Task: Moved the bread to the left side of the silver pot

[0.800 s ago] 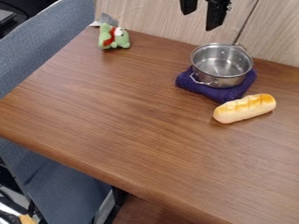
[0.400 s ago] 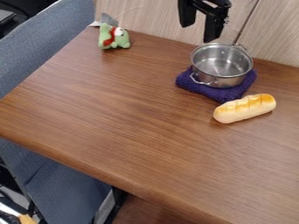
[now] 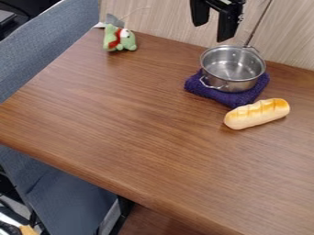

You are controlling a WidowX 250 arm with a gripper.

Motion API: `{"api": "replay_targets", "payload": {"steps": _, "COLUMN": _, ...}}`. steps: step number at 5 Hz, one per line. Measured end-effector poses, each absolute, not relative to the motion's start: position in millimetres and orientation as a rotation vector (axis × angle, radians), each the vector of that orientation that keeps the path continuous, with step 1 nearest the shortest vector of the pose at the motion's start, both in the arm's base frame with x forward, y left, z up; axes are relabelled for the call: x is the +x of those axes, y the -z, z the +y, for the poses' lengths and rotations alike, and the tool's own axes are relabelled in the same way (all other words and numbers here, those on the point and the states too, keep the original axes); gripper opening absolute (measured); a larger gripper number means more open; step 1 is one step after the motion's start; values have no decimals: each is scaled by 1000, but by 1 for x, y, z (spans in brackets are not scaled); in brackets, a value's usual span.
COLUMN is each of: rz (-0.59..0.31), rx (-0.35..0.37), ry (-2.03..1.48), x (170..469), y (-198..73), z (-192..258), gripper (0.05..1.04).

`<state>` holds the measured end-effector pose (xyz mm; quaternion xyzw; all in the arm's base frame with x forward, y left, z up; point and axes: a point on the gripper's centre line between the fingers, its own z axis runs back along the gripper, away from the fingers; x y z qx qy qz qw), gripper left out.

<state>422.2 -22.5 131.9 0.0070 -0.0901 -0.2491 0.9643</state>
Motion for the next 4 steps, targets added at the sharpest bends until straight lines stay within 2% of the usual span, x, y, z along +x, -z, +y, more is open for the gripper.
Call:
{"api": "replay_targets", "payload": {"steps": 2, "rz": -212, "rx": -65, "ry": 611, "x": 371, "y": -149, "z": -61, "gripper": 1001}}
{"api": "replay_targets", "payload": {"steps": 3, "rz": -241, "rx": -79, "ry": 657, "x": 352, "y": -153, "z": -74, "gripper": 1001}}
{"api": "replay_targets", "payload": {"steps": 4, "rz": -231, "rx": -79, "ry": 709, "x": 341, "y": -144, "z": -86, "gripper": 1001}}
